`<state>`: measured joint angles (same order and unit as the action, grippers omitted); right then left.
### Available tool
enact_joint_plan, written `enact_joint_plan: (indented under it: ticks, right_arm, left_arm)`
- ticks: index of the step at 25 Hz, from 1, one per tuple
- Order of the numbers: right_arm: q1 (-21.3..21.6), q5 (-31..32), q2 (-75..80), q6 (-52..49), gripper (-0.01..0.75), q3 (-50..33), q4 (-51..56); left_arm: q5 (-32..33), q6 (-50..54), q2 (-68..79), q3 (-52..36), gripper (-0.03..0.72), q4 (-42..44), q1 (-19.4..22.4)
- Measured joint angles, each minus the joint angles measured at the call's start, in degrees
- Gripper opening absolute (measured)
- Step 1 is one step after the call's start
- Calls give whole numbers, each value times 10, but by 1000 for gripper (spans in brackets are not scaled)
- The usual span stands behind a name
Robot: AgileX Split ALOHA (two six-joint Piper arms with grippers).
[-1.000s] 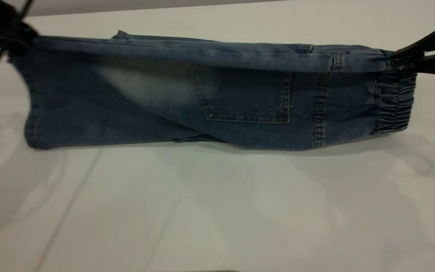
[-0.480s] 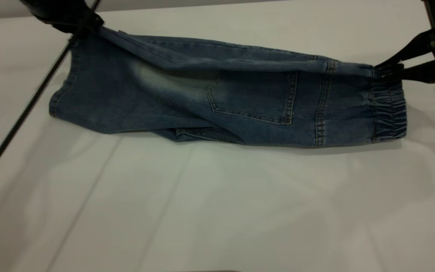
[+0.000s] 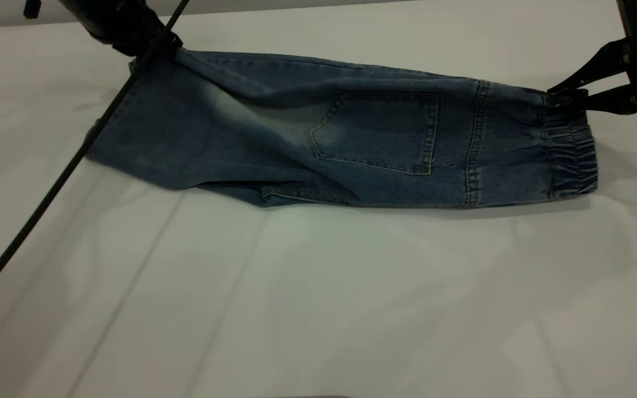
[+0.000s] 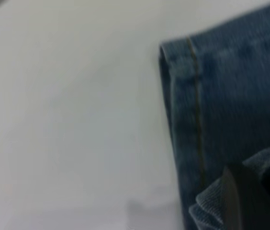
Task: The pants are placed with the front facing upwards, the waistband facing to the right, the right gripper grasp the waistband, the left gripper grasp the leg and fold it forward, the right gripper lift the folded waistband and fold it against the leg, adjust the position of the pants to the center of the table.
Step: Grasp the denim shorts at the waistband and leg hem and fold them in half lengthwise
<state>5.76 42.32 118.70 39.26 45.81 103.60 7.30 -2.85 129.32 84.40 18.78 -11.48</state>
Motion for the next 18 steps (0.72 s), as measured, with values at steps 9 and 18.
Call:
enact_joint_plan:
  ticks: [9, 18]
  right_arm:
    - [0, -27, 0, -25, 80, 4, 0]
    - [0, -66, 0, -36, 83, 4, 1]
  left_arm:
    - [13, 0, 30, 54, 41, 0, 0]
    - [9, 0, 63, 74, 43, 0, -3]
